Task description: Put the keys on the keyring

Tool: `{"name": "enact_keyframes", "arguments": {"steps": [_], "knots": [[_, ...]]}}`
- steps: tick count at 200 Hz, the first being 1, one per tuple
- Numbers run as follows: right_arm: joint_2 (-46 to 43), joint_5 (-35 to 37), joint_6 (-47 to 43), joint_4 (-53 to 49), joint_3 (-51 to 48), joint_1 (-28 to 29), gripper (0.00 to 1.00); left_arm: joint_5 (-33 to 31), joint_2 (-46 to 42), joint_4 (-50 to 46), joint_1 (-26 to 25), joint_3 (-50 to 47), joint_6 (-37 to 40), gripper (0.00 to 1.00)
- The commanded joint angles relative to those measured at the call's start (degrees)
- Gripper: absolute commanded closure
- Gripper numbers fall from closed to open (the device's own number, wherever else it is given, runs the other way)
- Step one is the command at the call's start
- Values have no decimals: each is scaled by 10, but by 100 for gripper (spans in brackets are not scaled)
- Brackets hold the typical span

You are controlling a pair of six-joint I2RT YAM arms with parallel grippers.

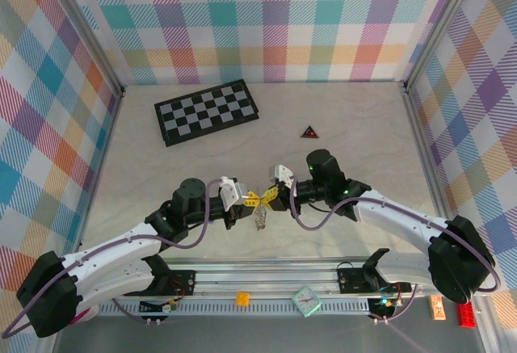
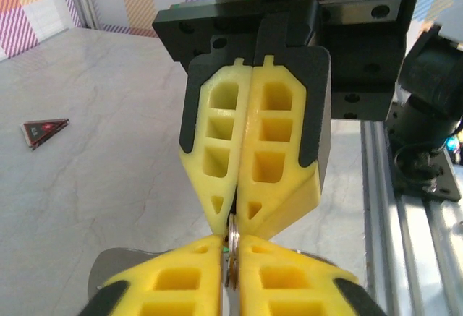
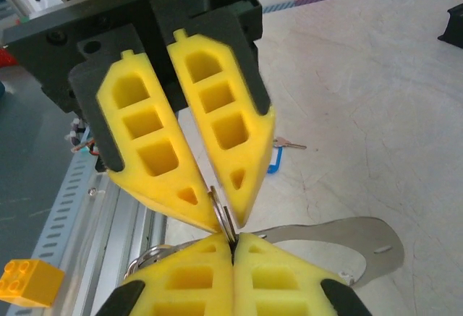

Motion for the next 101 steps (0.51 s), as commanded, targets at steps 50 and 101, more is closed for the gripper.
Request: {"name": "enact_keyframes", "arguments": {"steps": [50, 101], "knots": [[12, 42, -123, -190, 97, 10, 100, -49, 10, -94, -4, 63, 35, 71], [37, 73, -168, -262, 153, 39, 100, -28, 27, -129, -3, 89, 54, 74]]}}
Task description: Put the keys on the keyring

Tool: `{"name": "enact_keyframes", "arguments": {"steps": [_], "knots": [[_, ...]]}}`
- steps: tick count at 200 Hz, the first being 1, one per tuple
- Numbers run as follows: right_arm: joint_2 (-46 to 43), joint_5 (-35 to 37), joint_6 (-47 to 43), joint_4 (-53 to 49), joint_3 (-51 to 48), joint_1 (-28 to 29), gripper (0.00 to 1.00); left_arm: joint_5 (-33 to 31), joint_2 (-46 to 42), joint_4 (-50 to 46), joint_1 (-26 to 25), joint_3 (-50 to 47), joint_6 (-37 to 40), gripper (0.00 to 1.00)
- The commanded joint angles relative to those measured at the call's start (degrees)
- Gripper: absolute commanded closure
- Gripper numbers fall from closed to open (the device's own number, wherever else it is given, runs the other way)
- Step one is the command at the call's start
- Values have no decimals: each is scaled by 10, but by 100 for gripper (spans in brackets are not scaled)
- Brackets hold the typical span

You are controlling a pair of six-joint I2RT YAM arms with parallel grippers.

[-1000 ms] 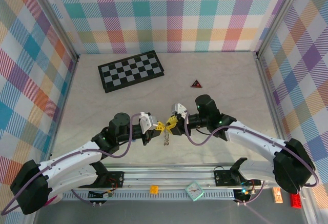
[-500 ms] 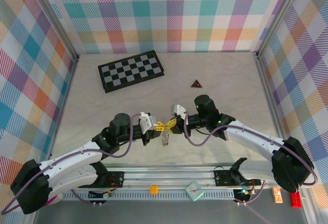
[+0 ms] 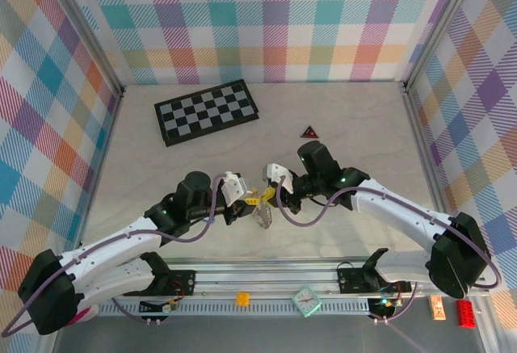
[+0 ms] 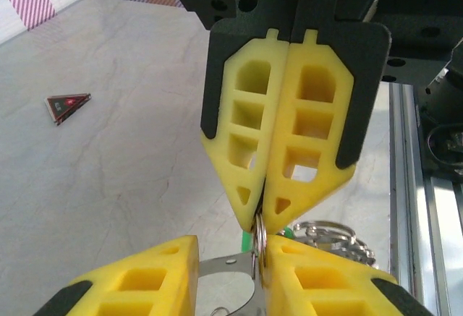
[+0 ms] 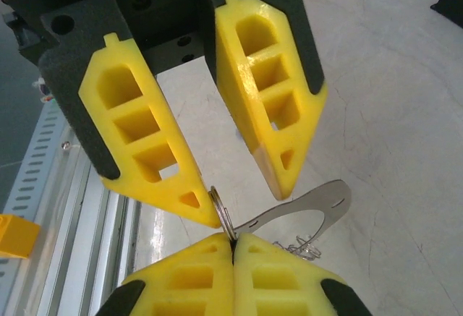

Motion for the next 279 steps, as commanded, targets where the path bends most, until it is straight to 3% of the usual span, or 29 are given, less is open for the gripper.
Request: {"name": "enact_keyframes", "arguments": {"steps": [1, 20, 44, 57, 69, 91, 149, 203, 222, 234, 253, 279], "knots": [[12, 1, -46, -61, 39, 17, 100, 9, 9, -22, -3, 27, 20, 74], [21, 17, -62, -85, 59, 28, 100, 12, 19, -37, -4, 39, 29, 81], [13, 20, -58, -84, 61, 30, 100, 19, 25, -54, -4, 48, 40, 100], [-2, 22, -37, -57, 43, 26, 100, 22, 22, -53, -4, 45, 41, 100], [-20, 18, -9, -19, 15, 14, 85, 25, 15, -37, -4, 34, 32, 100], [-50, 33, 27, 50, -44, 1, 75, 36, 4, 22, -4, 7, 1, 100], [-63, 32, 49, 119, -95, 3, 74, 53, 3, 136, -4, -37, -62, 100], [-79, 47, 32, 119, -103, 4, 91, 49, 6, 148, -4, -47, -69, 100], [-82, 51, 20, 105, -102, 5, 92, 47, 7, 154, -4, -48, -71, 100], [-86, 59, 13, 100, -102, 5, 89, 47, 6, 156, -4, -48, -73, 100], [-97, 84, 2, 97, -106, 4, 72, 48, 4, 157, -4, -48, -73, 100], [-116, 88, -2, 106, -110, 5, 68, 52, 4, 157, -3, -48, -73, 100]]}}
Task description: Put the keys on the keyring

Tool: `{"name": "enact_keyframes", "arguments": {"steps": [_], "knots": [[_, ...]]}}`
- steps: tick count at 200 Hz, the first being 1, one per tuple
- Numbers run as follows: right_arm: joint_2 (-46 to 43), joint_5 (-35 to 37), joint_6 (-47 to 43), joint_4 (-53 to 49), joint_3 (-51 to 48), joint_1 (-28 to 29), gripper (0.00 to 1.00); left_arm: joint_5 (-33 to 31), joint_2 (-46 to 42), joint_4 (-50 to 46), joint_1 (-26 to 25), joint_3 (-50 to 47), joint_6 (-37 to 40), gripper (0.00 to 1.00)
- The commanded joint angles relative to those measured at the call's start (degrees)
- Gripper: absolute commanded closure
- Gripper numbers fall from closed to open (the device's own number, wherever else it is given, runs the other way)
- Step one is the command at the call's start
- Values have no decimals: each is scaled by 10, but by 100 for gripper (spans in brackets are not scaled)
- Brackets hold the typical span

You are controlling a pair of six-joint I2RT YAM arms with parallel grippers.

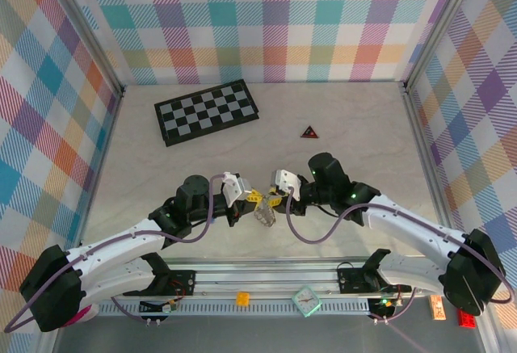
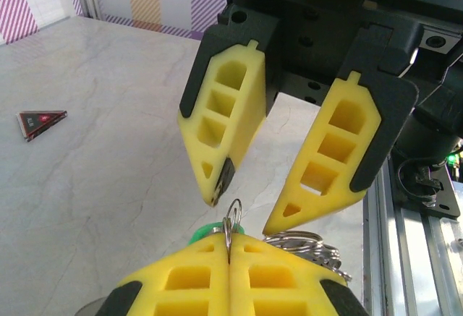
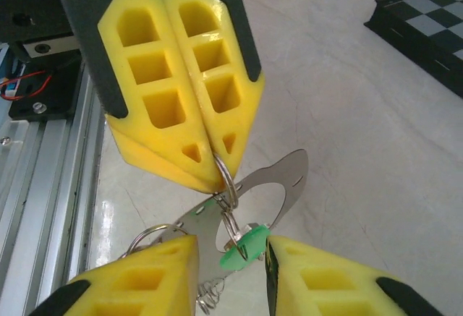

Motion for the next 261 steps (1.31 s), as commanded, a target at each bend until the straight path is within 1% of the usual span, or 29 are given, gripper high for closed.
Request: {"name": "enact_keyframes", "arguments": {"steps": [1, 48, 77, 109, 144, 196, 216, 231, 236, 246, 254, 261], "knots": [[-24, 4, -15, 6, -7, 0, 68, 16, -8, 38, 0, -3, -7, 100], [-21, -60, 23, 42, -2, 0, 68, 33, -11, 59, -1, -13, 3, 100], [5, -76, 32, 40, 5, 0, 68, 40, -16, 67, 0, -19, 9, 100], [29, -89, 37, 45, 10, -1, 70, 49, -20, 72, -1, -23, 9, 100], [41, -103, 45, 66, 9, -1, 75, 66, -19, 71, -1, -22, 9, 100], [32, -116, 42, 78, 1, -5, 83, 69, -23, 66, 0, -24, 18, 100], [26, -116, 32, 70, 2, -4, 91, 68, -23, 58, -1, -23, 22, 100], [27, -113, 18, 44, 12, -4, 98, 61, -23, 46, 0, -18, 26, 100], [28, -113, 14, 35, 16, -4, 100, 55, -23, 41, -1, -17, 27, 96], [32, -110, 4, 14, 26, -4, 100, 36, -23, 30, -1, -13, 28, 90], [35, -108, -3, -5, 34, -4, 100, 17, -25, 19, 0, -9, 29, 82], [38, -105, -10, -23, 44, -4, 100, 5, -25, 1, 0, -1, 35, 78]]}}
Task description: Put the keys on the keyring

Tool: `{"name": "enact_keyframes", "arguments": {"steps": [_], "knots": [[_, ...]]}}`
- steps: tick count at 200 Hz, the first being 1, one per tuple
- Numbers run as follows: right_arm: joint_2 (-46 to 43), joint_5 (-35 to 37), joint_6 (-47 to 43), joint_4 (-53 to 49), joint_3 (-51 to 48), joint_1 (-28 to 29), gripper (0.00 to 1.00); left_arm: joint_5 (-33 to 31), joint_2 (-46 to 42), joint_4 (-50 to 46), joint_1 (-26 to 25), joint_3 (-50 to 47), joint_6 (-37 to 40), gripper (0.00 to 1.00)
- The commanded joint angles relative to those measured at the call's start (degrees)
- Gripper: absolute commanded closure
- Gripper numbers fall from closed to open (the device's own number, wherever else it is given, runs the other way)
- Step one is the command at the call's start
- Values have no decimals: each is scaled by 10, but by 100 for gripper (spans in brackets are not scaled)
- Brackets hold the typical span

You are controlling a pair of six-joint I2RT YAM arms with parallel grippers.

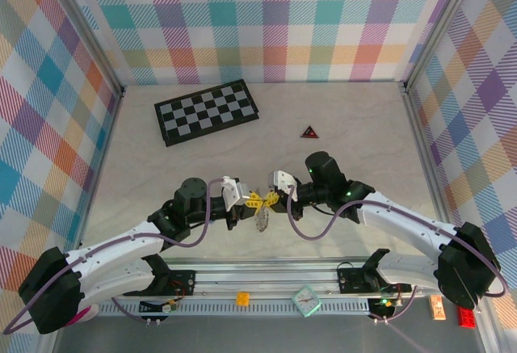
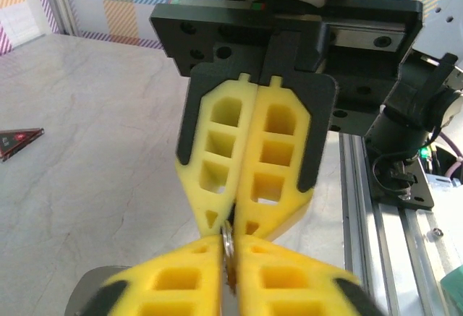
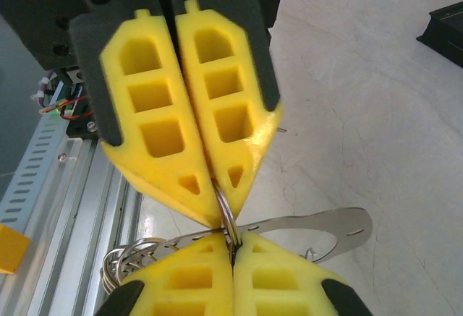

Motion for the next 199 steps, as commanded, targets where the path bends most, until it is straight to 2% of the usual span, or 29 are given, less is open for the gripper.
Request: {"name": "enact_keyframes", "arguments": {"steps": [1, 40, 65, 106, 199], "knots": [[3, -12, -32, -48, 41, 0, 100, -31, -13, -25, 0, 19, 19, 78], [25, 24, -74, -143, 91, 12, 100, -65, -10, -165, -1, 78, 83, 75], [48, 60, -102, -200, 129, 31, 100, -67, -7, -216, -1, 108, 112, 76], [61, 86, -123, -225, 164, 45, 100, -50, 14, -271, -1, 142, 129, 83], [66, 76, -92, -187, 158, 48, 100, -22, 39, -283, 1, 151, 128, 86]]}}
